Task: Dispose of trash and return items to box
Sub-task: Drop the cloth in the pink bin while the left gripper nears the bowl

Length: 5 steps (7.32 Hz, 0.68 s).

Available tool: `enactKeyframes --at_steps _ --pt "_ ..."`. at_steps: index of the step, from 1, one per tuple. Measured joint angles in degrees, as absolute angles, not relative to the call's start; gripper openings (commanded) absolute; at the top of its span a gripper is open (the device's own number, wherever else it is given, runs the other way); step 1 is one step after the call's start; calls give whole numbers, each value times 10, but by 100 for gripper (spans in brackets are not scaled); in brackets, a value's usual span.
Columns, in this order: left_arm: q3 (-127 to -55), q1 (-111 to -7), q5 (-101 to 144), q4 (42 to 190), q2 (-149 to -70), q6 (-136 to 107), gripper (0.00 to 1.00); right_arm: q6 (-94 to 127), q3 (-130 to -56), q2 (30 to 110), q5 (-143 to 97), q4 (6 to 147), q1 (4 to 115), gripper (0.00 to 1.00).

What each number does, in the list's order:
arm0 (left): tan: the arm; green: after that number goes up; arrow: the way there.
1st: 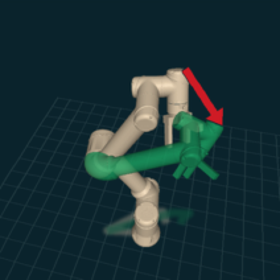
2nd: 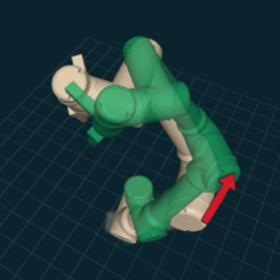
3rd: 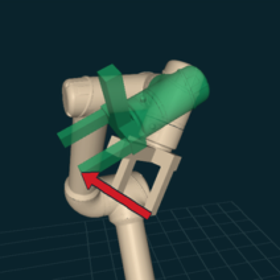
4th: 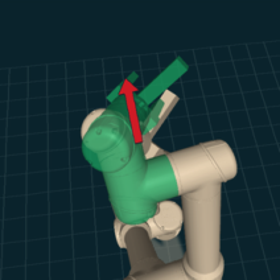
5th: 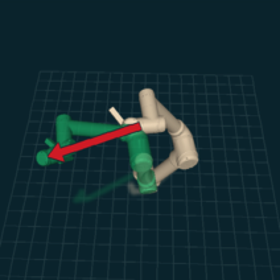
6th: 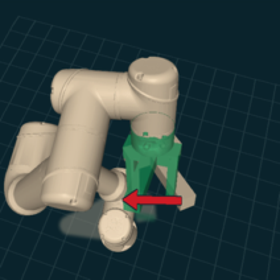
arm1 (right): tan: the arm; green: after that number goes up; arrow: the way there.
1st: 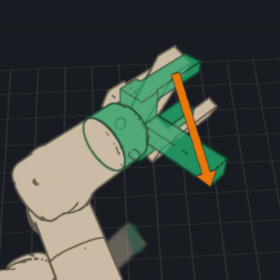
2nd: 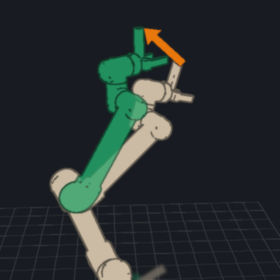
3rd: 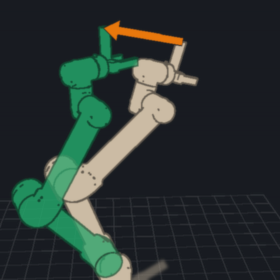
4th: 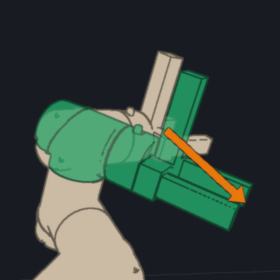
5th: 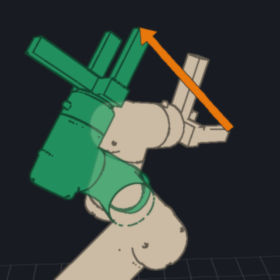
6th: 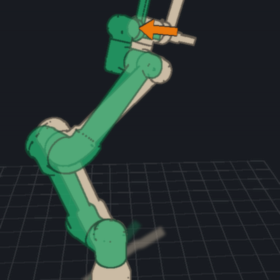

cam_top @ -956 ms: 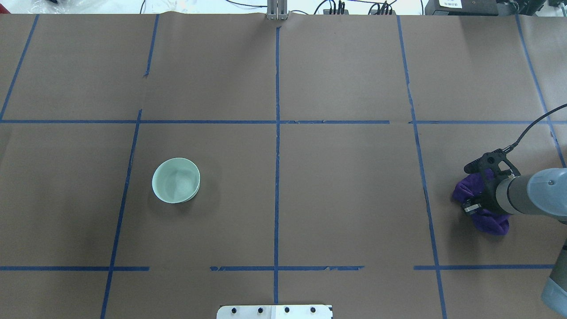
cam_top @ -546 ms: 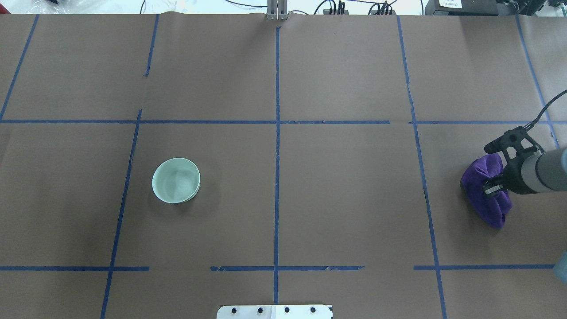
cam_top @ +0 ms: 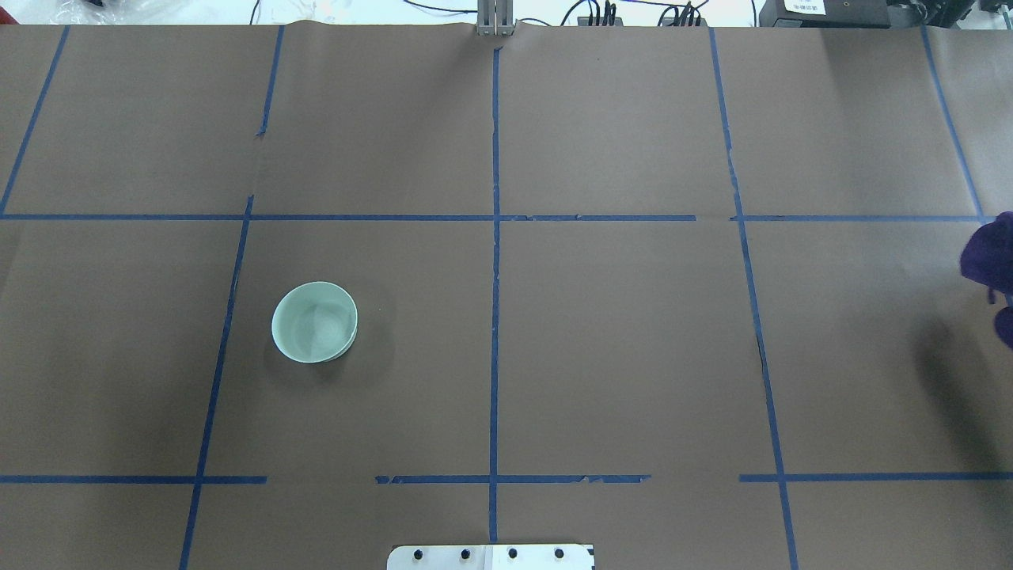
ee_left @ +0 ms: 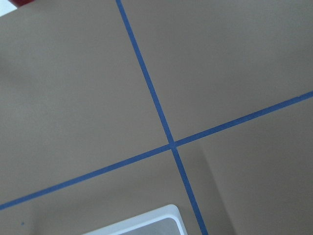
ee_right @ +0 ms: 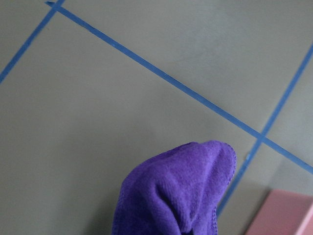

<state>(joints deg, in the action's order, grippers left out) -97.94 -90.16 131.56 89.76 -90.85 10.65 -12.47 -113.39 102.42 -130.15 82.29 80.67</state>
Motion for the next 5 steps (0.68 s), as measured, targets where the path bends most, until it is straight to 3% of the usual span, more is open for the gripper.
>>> enactKeyframes --at_steps 2,3,4,5 --pt "-984 -902 1357 850 -911 106 100 -306 -1103 1000 -1322 966 950 0" --pt "-985 -902 1366 845 -912 106 100 -370 -1055 981 -1320 1002 999 53" --pt "-986 -902 1369 843 -916 101 100 -403 -1001 969 -1316 1001 1021 100" --pt "-988 -901 1371 842 -924 69 100 -403 -941 962 -1315 956 1029 100"
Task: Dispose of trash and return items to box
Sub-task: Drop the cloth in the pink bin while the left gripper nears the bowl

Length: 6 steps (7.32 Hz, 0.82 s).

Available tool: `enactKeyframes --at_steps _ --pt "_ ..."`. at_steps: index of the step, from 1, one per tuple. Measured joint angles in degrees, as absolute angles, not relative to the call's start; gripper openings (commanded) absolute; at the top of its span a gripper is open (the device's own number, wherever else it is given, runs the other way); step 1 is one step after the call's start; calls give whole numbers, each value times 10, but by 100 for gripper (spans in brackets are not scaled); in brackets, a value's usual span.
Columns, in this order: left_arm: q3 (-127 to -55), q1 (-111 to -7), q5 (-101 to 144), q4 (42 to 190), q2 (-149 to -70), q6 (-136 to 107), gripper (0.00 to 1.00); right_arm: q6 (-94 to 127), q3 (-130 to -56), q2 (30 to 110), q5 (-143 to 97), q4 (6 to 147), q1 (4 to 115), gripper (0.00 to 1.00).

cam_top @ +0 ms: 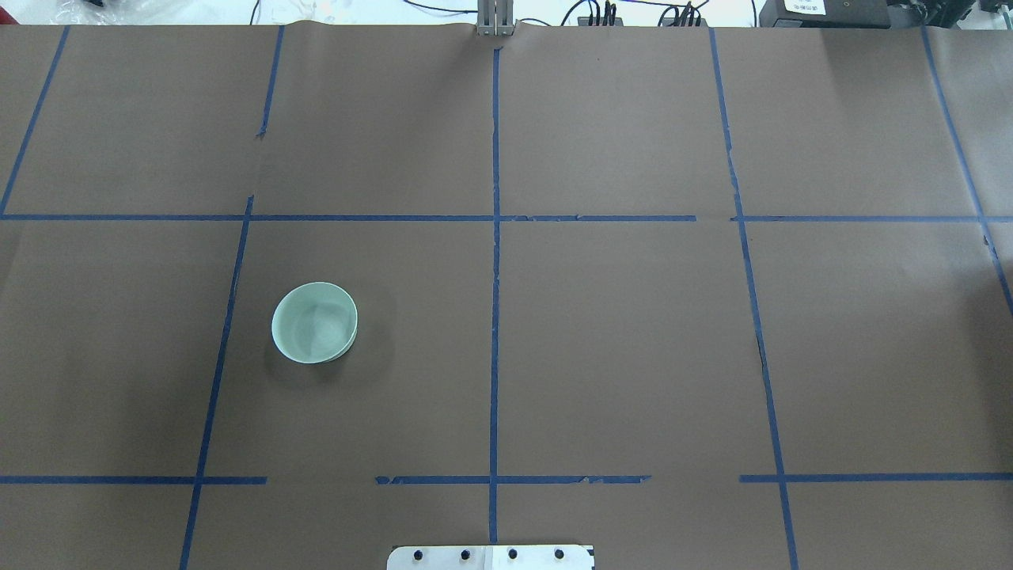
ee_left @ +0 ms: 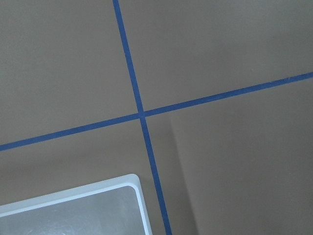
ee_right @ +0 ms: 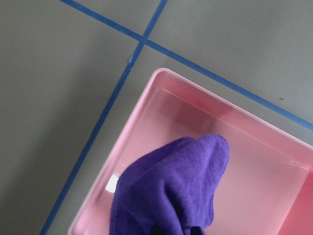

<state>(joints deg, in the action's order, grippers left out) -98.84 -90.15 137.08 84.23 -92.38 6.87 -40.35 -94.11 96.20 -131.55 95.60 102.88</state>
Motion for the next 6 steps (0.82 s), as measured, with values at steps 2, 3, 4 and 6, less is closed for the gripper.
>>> enactKeyframes --at_steps 2,3,4,6 --pt "-1010 -899 1372 842 -935 -9 100 -310 -871 958 -1321 842 1028 100" --pt "-1025 -891 1372 842 -940 -24 100 -250 -864 958 -1322 809 1018 100" --pt "-1038 -872 1372 842 -949 -32 100 -200 -862 958 -1322 783 1003 100" --pt "-1074 -801 1371 842 -979 -107 100 -145 -861 962 -1322 745 981 100"
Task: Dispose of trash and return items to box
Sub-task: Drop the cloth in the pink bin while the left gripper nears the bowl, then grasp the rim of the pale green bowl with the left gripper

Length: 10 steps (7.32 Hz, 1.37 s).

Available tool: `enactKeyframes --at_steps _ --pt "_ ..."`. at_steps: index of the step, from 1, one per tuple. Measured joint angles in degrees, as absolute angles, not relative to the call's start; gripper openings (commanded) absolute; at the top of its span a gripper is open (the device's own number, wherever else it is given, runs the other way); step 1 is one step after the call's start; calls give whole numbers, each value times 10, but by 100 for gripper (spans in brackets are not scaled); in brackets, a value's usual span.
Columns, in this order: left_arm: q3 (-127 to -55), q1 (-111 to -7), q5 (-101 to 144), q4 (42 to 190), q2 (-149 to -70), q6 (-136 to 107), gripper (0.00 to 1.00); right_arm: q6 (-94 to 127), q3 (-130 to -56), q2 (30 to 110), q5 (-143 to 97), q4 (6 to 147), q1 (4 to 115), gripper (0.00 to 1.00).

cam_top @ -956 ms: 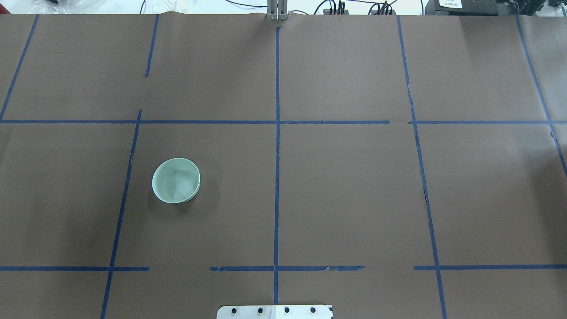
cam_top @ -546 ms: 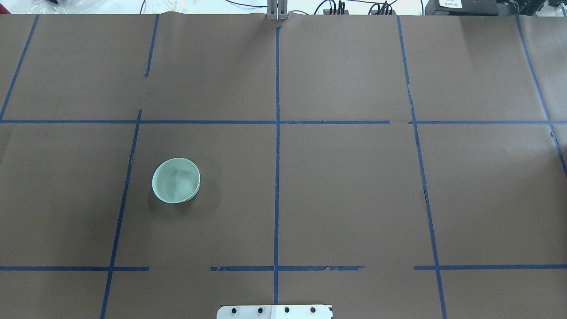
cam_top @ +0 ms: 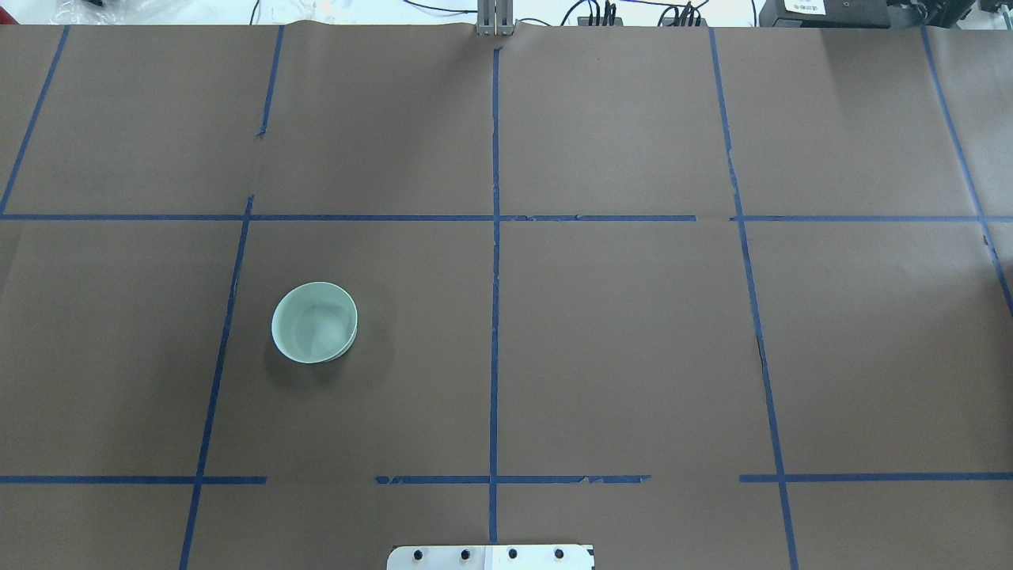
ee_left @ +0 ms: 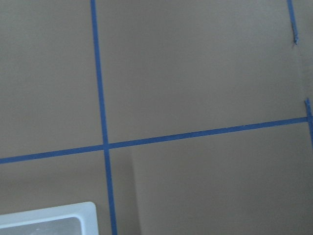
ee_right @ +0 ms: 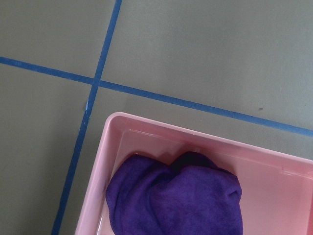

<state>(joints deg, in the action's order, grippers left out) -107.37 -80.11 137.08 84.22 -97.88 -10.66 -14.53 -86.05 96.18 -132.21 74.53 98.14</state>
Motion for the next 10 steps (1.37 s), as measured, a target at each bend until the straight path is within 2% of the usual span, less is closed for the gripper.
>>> enactKeyframes --at_steps 3,6,8,9,10 --pt "-1117 -727 1367 878 -1048 -222 100 -139 -859 971 -1323 728 978 100" --pt "-1116 -708 1363 1038 -1060 -319 99 -140 -862 979 -1324 727 978 100" --pt "-1123 -611 1256 1066 -1039 -471 76 -132 -861 979 -1323 727 977 100" --pt "-1125 -546 1191 1068 -1032 -573 70 -122 -859 979 -1322 727 978 100" --pt "-1124 -484 1128 1074 -1022 -666 69 -111 -858 980 -1321 727 978 100"
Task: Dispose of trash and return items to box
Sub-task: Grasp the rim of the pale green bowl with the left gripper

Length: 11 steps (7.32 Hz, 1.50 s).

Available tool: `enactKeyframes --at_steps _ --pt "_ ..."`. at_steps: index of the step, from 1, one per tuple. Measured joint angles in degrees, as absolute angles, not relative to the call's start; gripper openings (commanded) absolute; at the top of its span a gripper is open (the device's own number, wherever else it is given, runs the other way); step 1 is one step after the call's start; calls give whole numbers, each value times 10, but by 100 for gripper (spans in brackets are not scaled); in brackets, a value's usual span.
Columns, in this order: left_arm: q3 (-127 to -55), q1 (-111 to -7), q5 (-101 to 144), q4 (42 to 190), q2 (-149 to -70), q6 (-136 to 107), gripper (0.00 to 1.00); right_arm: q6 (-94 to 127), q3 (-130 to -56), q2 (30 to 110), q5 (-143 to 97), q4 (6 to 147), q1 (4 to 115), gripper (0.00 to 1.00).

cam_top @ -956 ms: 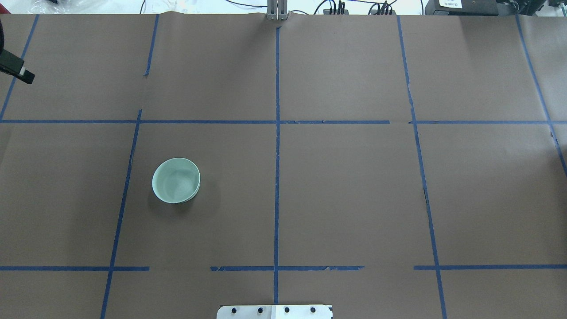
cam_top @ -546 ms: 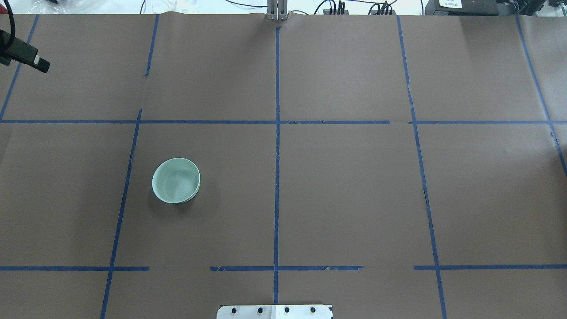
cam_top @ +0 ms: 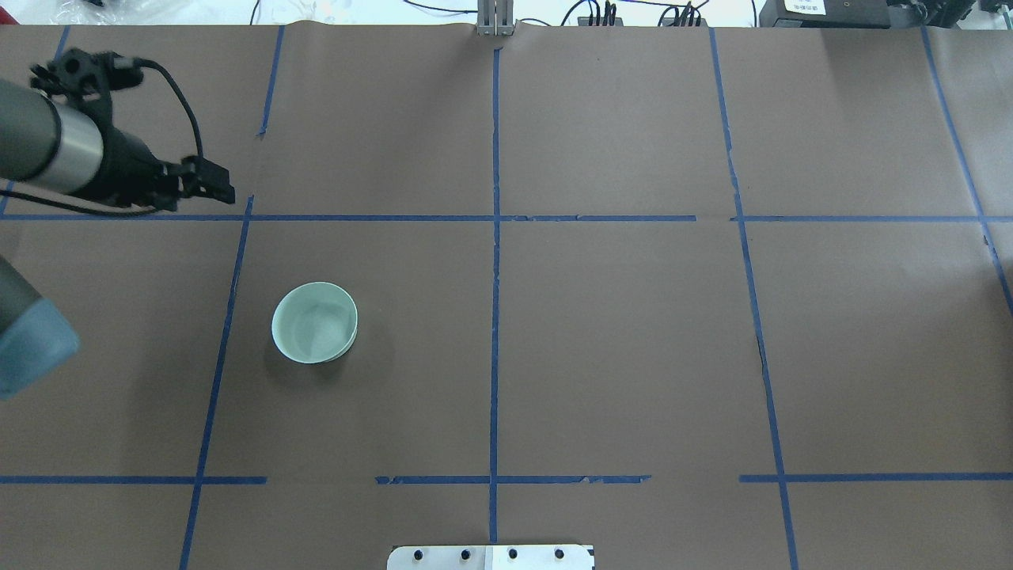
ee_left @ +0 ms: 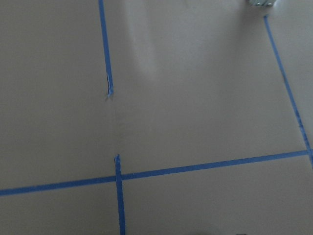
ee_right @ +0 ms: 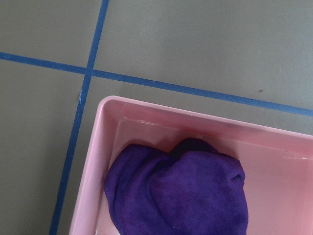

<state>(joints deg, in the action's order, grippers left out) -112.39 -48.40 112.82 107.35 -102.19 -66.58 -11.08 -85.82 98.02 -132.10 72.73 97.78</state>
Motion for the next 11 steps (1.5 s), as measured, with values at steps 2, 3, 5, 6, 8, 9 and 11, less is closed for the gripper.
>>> enactKeyframes --at_steps 2,3,5,6,8,9,11 --pt "-1119 -393 1050 1097 -1005 -782 69 -96 -858 981 -1320 727 978 100" --pt "-1111 -363 1035 1110 -1001 -805 69 -94 -859 982 -1320 727 978 100" --pt "-1082 -322 1013 1145 -996 -825 60 -93 -859 982 -1321 727 978 100" --pt "-1069 -312 1005 1154 -995 -826 1 -92 -859 982 -1321 727 978 100" --pt "-1061 -302 1000 1159 -995 -828 0 -92 -859 982 -1321 727 978 100" --pt "-1064 -299 1000 1160 -995 -828 0 -92 -859 982 -1322 727 978 100" --pt "-1094 -303 1004 1159 -989 -811 0 -92 -859 983 -1322 727 978 100"
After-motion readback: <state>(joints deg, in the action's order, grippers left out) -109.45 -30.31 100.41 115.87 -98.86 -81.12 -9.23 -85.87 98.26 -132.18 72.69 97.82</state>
